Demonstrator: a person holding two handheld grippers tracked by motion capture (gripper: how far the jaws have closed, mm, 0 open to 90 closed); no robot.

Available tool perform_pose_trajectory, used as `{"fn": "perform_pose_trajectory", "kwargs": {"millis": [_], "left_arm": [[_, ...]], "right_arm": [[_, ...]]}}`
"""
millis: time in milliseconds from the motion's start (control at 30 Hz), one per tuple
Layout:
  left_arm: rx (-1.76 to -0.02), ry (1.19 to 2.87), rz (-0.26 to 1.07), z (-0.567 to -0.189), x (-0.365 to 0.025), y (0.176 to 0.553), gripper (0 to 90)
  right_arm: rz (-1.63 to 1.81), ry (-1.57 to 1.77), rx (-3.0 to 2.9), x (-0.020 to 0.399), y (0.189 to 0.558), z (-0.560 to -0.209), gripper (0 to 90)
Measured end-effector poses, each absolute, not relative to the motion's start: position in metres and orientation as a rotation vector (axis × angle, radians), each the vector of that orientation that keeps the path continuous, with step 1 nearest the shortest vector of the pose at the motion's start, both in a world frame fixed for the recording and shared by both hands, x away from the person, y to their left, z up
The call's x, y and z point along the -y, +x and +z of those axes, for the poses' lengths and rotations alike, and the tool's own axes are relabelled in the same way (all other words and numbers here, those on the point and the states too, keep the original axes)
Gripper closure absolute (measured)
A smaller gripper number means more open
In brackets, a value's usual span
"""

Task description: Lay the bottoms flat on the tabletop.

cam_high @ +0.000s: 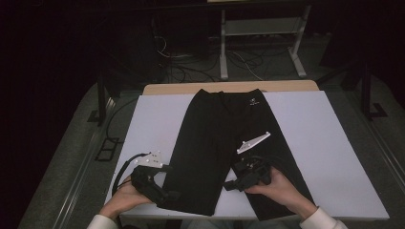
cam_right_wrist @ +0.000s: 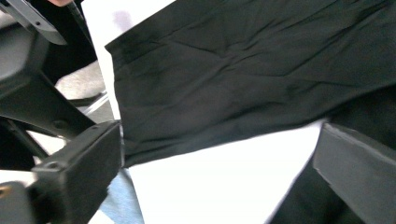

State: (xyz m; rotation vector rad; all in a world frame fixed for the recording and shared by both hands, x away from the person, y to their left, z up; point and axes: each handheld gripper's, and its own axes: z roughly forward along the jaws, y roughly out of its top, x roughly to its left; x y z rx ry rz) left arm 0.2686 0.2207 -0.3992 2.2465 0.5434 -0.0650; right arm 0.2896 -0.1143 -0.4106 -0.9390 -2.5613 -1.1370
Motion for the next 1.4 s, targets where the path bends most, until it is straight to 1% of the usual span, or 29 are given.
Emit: {"fn": "perform_pose_trajectory", "kwargs": {"millis": [333,733,867,1100,1400], "left_arm": [[-0.52,2.212,-0.06,-0.391,-0.205,0.278,0.2],[-0.543,2.156,-0.03,-0.382,-0.194,0.295,0.2],[-0.562,2.132,-0.019,-0.384,-0.191,0.301,0.2],[-0.619,2.031,0.012,-0.39,-0.189,0.308,0.2],[-0.672,1.949,0.064,-0.4,-0.19,0.305,0.2]], "right_arm": [[-1.214,-0.992,2.579,0.144,0.296,-0.393,0.0],[-1.304,-1.117,2.571,0.187,0.307,-0.379,0.0],[-1.332,-1.166,2.563,0.201,0.31,-0.38,0.0],[-1.404,-1.246,2.549,0.224,0.308,-0.389,0.0],[-1.521,-1.33,2.488,0.253,0.3,-0.402,0.0]]}}
